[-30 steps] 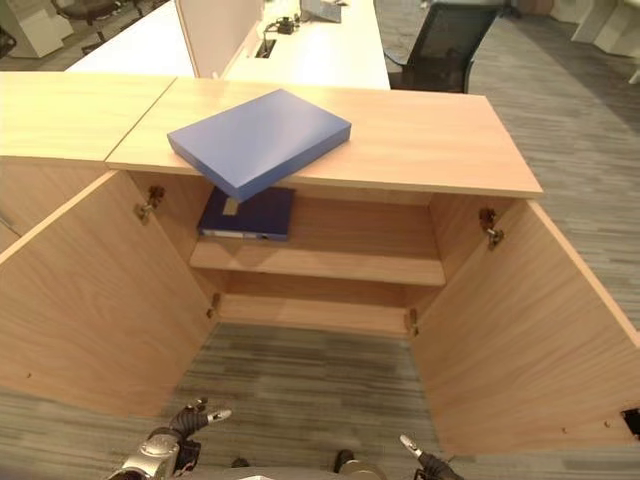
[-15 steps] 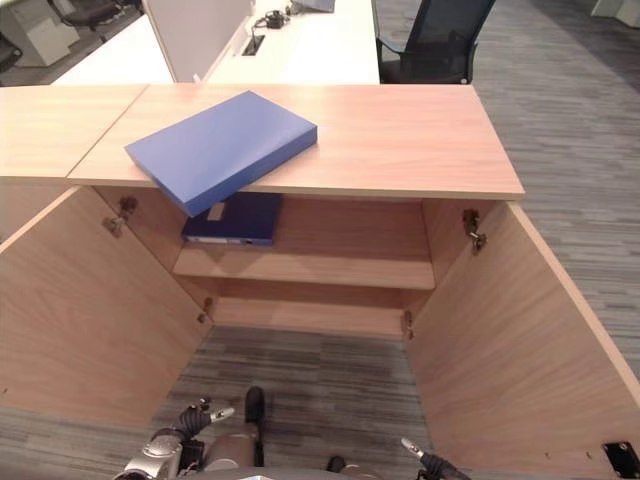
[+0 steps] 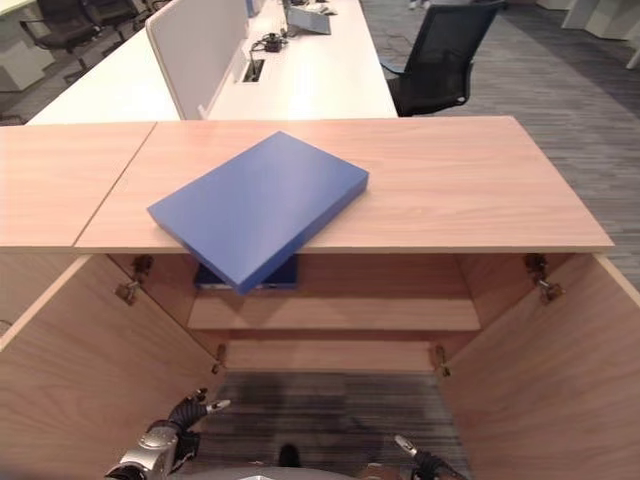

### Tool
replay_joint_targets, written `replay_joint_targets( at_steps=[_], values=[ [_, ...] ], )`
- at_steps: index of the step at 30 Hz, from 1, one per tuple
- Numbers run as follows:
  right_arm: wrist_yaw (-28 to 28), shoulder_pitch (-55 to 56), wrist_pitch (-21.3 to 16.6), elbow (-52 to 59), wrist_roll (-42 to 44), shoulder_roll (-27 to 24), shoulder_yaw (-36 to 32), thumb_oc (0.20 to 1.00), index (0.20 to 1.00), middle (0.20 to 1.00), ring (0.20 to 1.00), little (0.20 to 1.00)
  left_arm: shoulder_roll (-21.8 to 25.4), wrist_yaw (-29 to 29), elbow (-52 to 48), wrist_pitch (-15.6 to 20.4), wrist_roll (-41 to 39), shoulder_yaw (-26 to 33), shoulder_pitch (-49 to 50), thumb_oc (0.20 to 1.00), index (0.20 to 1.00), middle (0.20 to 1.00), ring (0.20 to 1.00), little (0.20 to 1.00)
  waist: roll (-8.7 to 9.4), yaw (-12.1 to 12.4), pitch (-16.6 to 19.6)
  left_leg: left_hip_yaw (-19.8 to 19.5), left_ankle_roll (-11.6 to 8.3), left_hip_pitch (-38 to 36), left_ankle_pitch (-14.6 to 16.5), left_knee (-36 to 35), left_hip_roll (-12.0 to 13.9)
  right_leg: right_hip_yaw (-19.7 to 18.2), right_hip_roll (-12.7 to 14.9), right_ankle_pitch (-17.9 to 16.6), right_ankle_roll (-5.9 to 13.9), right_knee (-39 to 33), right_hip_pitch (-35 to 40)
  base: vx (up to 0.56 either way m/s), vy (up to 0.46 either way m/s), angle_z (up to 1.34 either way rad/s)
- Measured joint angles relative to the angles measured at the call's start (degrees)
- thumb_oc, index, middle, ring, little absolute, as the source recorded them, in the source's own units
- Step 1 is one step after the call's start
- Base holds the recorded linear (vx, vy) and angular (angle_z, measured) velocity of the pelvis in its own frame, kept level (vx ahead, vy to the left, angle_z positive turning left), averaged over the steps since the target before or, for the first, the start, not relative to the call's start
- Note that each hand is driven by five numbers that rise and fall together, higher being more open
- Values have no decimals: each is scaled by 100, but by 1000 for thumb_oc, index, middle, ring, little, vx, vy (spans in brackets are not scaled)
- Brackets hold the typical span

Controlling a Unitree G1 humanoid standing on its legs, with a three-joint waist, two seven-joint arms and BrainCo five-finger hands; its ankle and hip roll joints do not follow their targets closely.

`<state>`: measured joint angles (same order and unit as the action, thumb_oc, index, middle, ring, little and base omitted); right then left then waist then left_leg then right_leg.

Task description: Put the empty folder in the office cabinet

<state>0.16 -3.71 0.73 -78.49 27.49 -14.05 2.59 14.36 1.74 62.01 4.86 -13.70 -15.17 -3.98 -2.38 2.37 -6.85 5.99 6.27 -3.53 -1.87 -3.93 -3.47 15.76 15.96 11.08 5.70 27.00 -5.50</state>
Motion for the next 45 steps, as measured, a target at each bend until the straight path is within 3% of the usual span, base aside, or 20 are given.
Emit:
replay_joint_targets(
  at_steps=[2,4,5,7,11,16,22,29,31,34,36,42,45],
  values=[
    [-2,67,6,-12,4,5,7,1000,1000,1000,1000,1000,8,-3,-41,1,-145,40,19,1000,1000,1000,1000,1000,38,-7,-40,-48,-35,-62,-28,-20,5,-103,-264,-44,72,-601,-123,22,-40,20],
    [-4,68,-6,-7,13,3,147,1000,1000,1000,1000,1000,7,4,-216,0,-365,242,160,1000,1000,1000,1000,1000,89,-43,-81,-170,-42,-146,-30,-97,41,-479,-663,-139,102,-1250,-205,19,-38,34],
    [-10,136,-3,-20,32,5,172,1000,1000,1000,1000,1000,8,0,-343,5,-397,252,186,1000,1000,1000,1000,1000,178,-74,-94,-278,-99,-118,-68,-117,22,-597,-780,-570,104,-1493,-188,54,-43,58],
    [-14,169,-2,-18,52,1,171,1000,1000,1000,1000,1000,11,36,-625,3,-387,242,372,1000,1000,1000,1000,1000,251,27,-79,-326,-176,-160,-25,-131,17,-538,-785,-1013,-69,-1740,-77,73,-45,18],
    [-12,138,-3,73,52,-24,170,1000,1000,1000,1000,1000,13,46,-827,-36,-324,175,614,1000,1000,1000,1000,1000,75,58,-30,-359,-377,-267,39,-122,255,-392,-1080,-1316,-207,-2535,377,79,-67,-1],
    [-17,238,-3,234,47,-111,163,1000,1000,1000,1000,1000,79,-23,-1724,-71,-268,180,864,1000,1000,1000,1000,1000,28,61,72,-416,-533,-319,77,-123,392,-326,-1313,-1596,-332,-3227,792,41,-63,3],
    [-17,323,3,248,40,-170,105,1000,1000,1000,1000,1000,213,-118,-2745,-145,-408,514,1267,1000,1000,1000,1000,1000,52,94,117,-526,-620,-315,96,-126,460,-218,-1375,-1542,-405,-3240,857,1,-58,9],
    [-35,599,78,448,53,-192,-336,1000,1000,1000,1000,1000,170,170,-4193,-205,-851,1931,2422,1000,1000,1000,1000,1000,200,283,61,-845,-712,61,105,-167,468,68,-1364,-1513,-392,-3234,617,-34,-70,24],
    [-136,723,79,438,56,-173,-516,1000,1000,1000,1000,1000,106,406,-5170,-81,-825,2506,2899,1000,1000,1000,1000,1000,254,419,-21,-1014,-729,157,3,-123,465,239,-1360,-1479,-383,-3217,593,5,-101,39],
    [-200,794,73,425,64,-132,-532,1000,1000,1000,1000,1000,-252,753,-5606,115,-843,3091,3114,1000,1000,1000,1000,1000,266,562,-30,-1150,-756,170,-15,-120,465,393,-1357,-1418,-339,-3207,659,7,-70,29],
    [-241,770,76,442,68,-82,-512,1000,1000,1000,1000,1000,-328,992,-5577,217,-866,3078,3053,1000,1000,1000,1000,1000,289,655,-38,-1197,-766,181,-22,-92,465,431,-1362,-1399,-333,-3207,678,-3,-45,15],
    [-283,697,63,727,76,-27,-494,1000,1000,1000,1000,1000,-329,1375,-5524,234,-1068,2862,2678,1000,1000,1000,1000,1000,402,618,-111,-1329,-800,203,-43,-70,470,567,-1367,-1370,-355,-3206,726,-1,-47,11],
    [-411,729,-36,820,105,-16,-493,1000,1000,1000,1000,1000,-113,1754,-6412,315,-547,2986,2606,1000,1000,1000,1000,1000,486,621,-168,-1346,-812,192,-49,-76,475,583,-1369,-1366,-362,-3207,741,-24,-52,4]
  ],
)
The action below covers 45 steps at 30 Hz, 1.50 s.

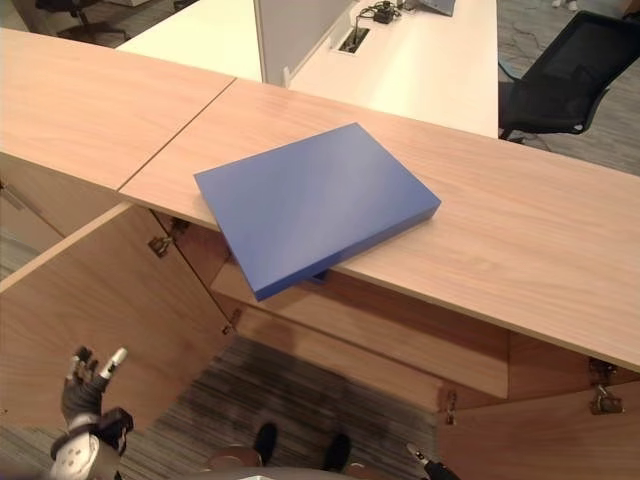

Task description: Put the empty folder in the office cabinet

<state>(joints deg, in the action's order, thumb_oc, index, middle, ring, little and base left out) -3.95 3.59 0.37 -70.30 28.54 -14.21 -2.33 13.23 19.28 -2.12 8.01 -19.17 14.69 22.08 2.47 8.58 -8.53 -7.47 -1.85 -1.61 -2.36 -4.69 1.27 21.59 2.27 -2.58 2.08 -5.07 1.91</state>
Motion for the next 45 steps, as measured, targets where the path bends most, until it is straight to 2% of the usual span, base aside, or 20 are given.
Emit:
replay_joint_targets(
  at_steps=[3,6,8,10,14,17,20,25,30,33,35,40,45],
  values=[
    [-78,-5,-19,-4,75,2,0,1000,1000,1000,1000,1000,309,188,-520,275,572,142,-58,1000,1000,1000,1000,1000,0,7,-33,-14,-4,-2,-3,3,-9,22,9,0,1,1,11,-11,-9,2],
    [-107,-23,-26,-19,74,8,27,1000,1000,1000,1000,1000,736,388,-672,319,1283,134,-269,1000,1000,1000,1000,1000,-86,-8,-87,6,-3,-44,-4,-23,-4,4,8,-1,2,1,27,-4,-2,-4],
    [-115,-32,-40,-99,72,-2,31,1000,1000,1000,1000,1000,845,430,-841,368,1608,141,-274,1000,1000,1000,1000,1000,-114,-22,-95,22,-5,-88,-3,-18,-5,-19,9,0,0,-1,54,13,0,-6],
    [-115,-53,-39,-178,71,-4,49,1000,1000,1000,1000,1000,924,415,-939,368,1777,116,-331,1000,1000,1000,1000,1000,-116,-30,-97,24,-5,-122,-3,-22,-4,-18,7,7,-9,1,78,0,0,0],
    [-115,-114,-48,-241,63,-38,52,1000,1000,1000,1000,1000,1508,158,-1289,407,2210,53,-447,1000,1000,1000,1000,1000,-115,-99,-95,70,-8,-236,1,-41,-3,-53,11,15,-7,-17,146,16,13,-5],
    [-104,-183,-41,-239,56,-32,50,1000,1000,1000,1000,1000,1848,-95,-1571,409,2235,-47,-454,1000,1000,1000,1000,1000,-129,-199,-67,123,-8,-319,30,-43,-4,-106,13,18,-3,0,229,18,14,-7],
    [-97,-171,-22,-240,-11,-36,83,1000,1000,1000,1000,1000,1868,-378,-1839,458,2186,-390,-534,1000,1000,1000,1000,1000,-198,-200,32,244,-2,-360,54,-47,0,-234,6,1,16,1,235,25,13,-20],
    [-54,-166,-12,-238,-60,-36,216,1000,1000,1000,1000,1000,2024,-522,-1840,463,2380,-470,-708,1000,1000,1000,1000,1000,-268,-358,139,304,2,-393,56,-46,5,-290,-2,-9,12,-3,235,26,11,-7],
    [-53,-136,-12,-242,-62,-36,222,1000,1000,1000,1000,1000,2415,-513,-1835,467,3011,-544,-720,1000,1000,1000,1000,1000,-267,-358,227,380,0,-496,88,-46,8,-361,-6,-10,13,-4,306,22,7,-7],
    [-53,-134,-14,-257,-63,-35,225,1000,1000,1000,1000,1000,2856,-518,-1824,468,3378,-570,-756,1000,1000,1000,1000,1000,-212,-355,301,385,-10,-494,100,-49,10,-366,-7,-11,15,0,302,0,0,0],
    [-50,-108,-14,-292,-63,-26,225,1000,1000,1000,1000,1000,2968,-519,-1817,471,3634,-572,-823,1000,1000,1000,1000,1000,-186,-355,396,415,-4,-510,120,-48,7,-389,-4,-12,16,-1,306,29,12,-5],
    [-49,-106,-15,-407,-62,-27,226,1000,1000,1000,1000,1000,3006,-513,-1797,512,4075,-572,-883,1000,1000,1000,1000,1000,-185,-360,513,518,15,-531,121,-48,7,-506,-7,-37,33,-2,283,3,7,-12],
    [-48,-52,-14,-408,-62,-28,224,1000,1000,1000,1000,1000,3007,-513,-1785,521,4106,-580,-885,1000,1000,1000,1000,1000,-218,-431,524,540,15,-532,120,-49,5,-527,-6,-54,31,-5,275,-1,2,-2]
  ],
)
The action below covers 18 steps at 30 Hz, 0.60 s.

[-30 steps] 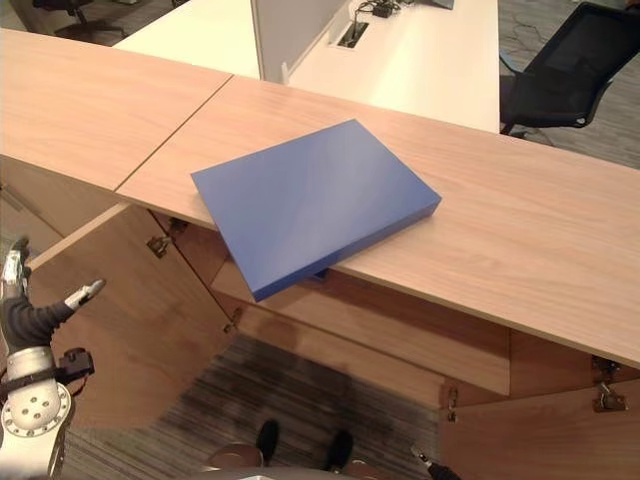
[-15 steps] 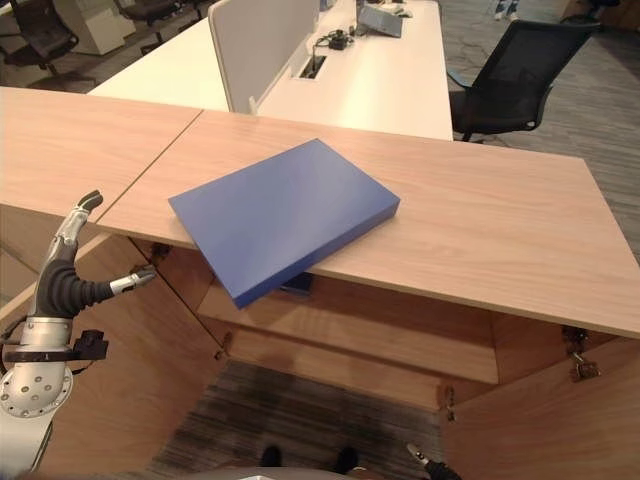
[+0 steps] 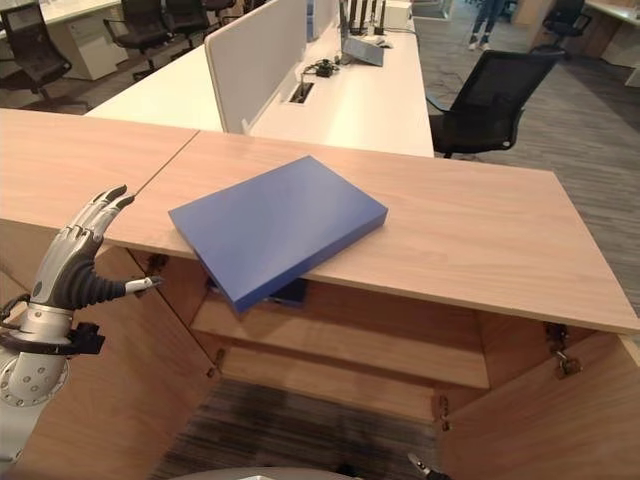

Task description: Put the empty folder in the office cabinet

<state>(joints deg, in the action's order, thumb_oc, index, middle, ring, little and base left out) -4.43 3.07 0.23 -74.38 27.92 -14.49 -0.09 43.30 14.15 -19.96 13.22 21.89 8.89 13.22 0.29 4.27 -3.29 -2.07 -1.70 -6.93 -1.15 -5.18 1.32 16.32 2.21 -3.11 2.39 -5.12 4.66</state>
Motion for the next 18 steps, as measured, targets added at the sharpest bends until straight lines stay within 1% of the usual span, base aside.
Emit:
replay_joint_targets(
  at_steps=[4,14,18],
  values=[
    [2,22,1,0,-1,-3,-1,1000,1000,1000,1000,1000,3,-6,29,4,207,-13,-1,1000,1000,1000,1000,1000,-34,-62,15,24,-7,-14,6,-13,2,-32,-3,-14,-1,-22,-1,0,2,-4],
    [2,58,2,-5,-3,-7,-1,1000,1000,1000,1000,1000,30,-130,485,40,246,-677,-244,1000,1000,1000,1000,1000,-93,-100,68,98,16,-53,12,-39,1,-105,-5,-29,2,-26,1,-1,1,-3],
    [1,54,2,-7,-2,-7,-2,1000,1000,1000,1000,1000,47,-138,653,41,439,-729,-246,1000,1000,1000,1000,1000,-90,-149,71,110,16,-60,12,-39,2,-119,-6,-33,0,-27,1,0,1,-1]
  ],
)
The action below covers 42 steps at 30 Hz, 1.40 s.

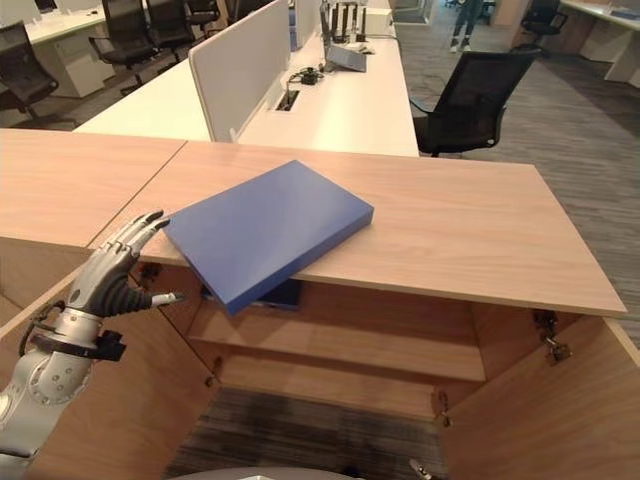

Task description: Put the empty folder in the office cabinet

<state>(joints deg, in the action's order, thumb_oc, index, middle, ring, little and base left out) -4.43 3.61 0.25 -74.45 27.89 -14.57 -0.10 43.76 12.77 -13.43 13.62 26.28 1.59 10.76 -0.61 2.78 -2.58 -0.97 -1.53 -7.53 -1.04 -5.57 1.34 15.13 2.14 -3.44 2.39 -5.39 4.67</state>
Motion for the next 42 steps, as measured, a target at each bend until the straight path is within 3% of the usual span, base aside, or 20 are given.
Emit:
replay_joint_targets(
  at_steps=[3,23,42],
  values=[
    [-3,-5,0,-2,0,0,0,1000,1000,1000,1000,1000,204,-11,105,8,185,-219,-50,1000,1000,1000,1000,1000,3,-24,2,22,0,-10,0,-3,0,-12,-1,-7,-4,0,3,0,0,-1],
    [-132,-23,-17,-6,3,-7,-1,1000,1000,1000,1000,1000,176,77,878,-45,945,-1555,-1007,1000,1000,1000,1000,1000,63,-108,80,159,26,-89,40,-10,0,-156,-6,-29,-4,-1,17,1,1,-3],
    [-244,-29,-17,-43,3,-20,-3,1000,1000,1000,1000,1000,103,482,1511,-76,1586,-1955,-1335,1000,1000,1000,1000,1000,-35,-218,206,202,6,-99,84,-11,1,-191,-9,-51,-16,-2,13,1,0,0]
  ],
)
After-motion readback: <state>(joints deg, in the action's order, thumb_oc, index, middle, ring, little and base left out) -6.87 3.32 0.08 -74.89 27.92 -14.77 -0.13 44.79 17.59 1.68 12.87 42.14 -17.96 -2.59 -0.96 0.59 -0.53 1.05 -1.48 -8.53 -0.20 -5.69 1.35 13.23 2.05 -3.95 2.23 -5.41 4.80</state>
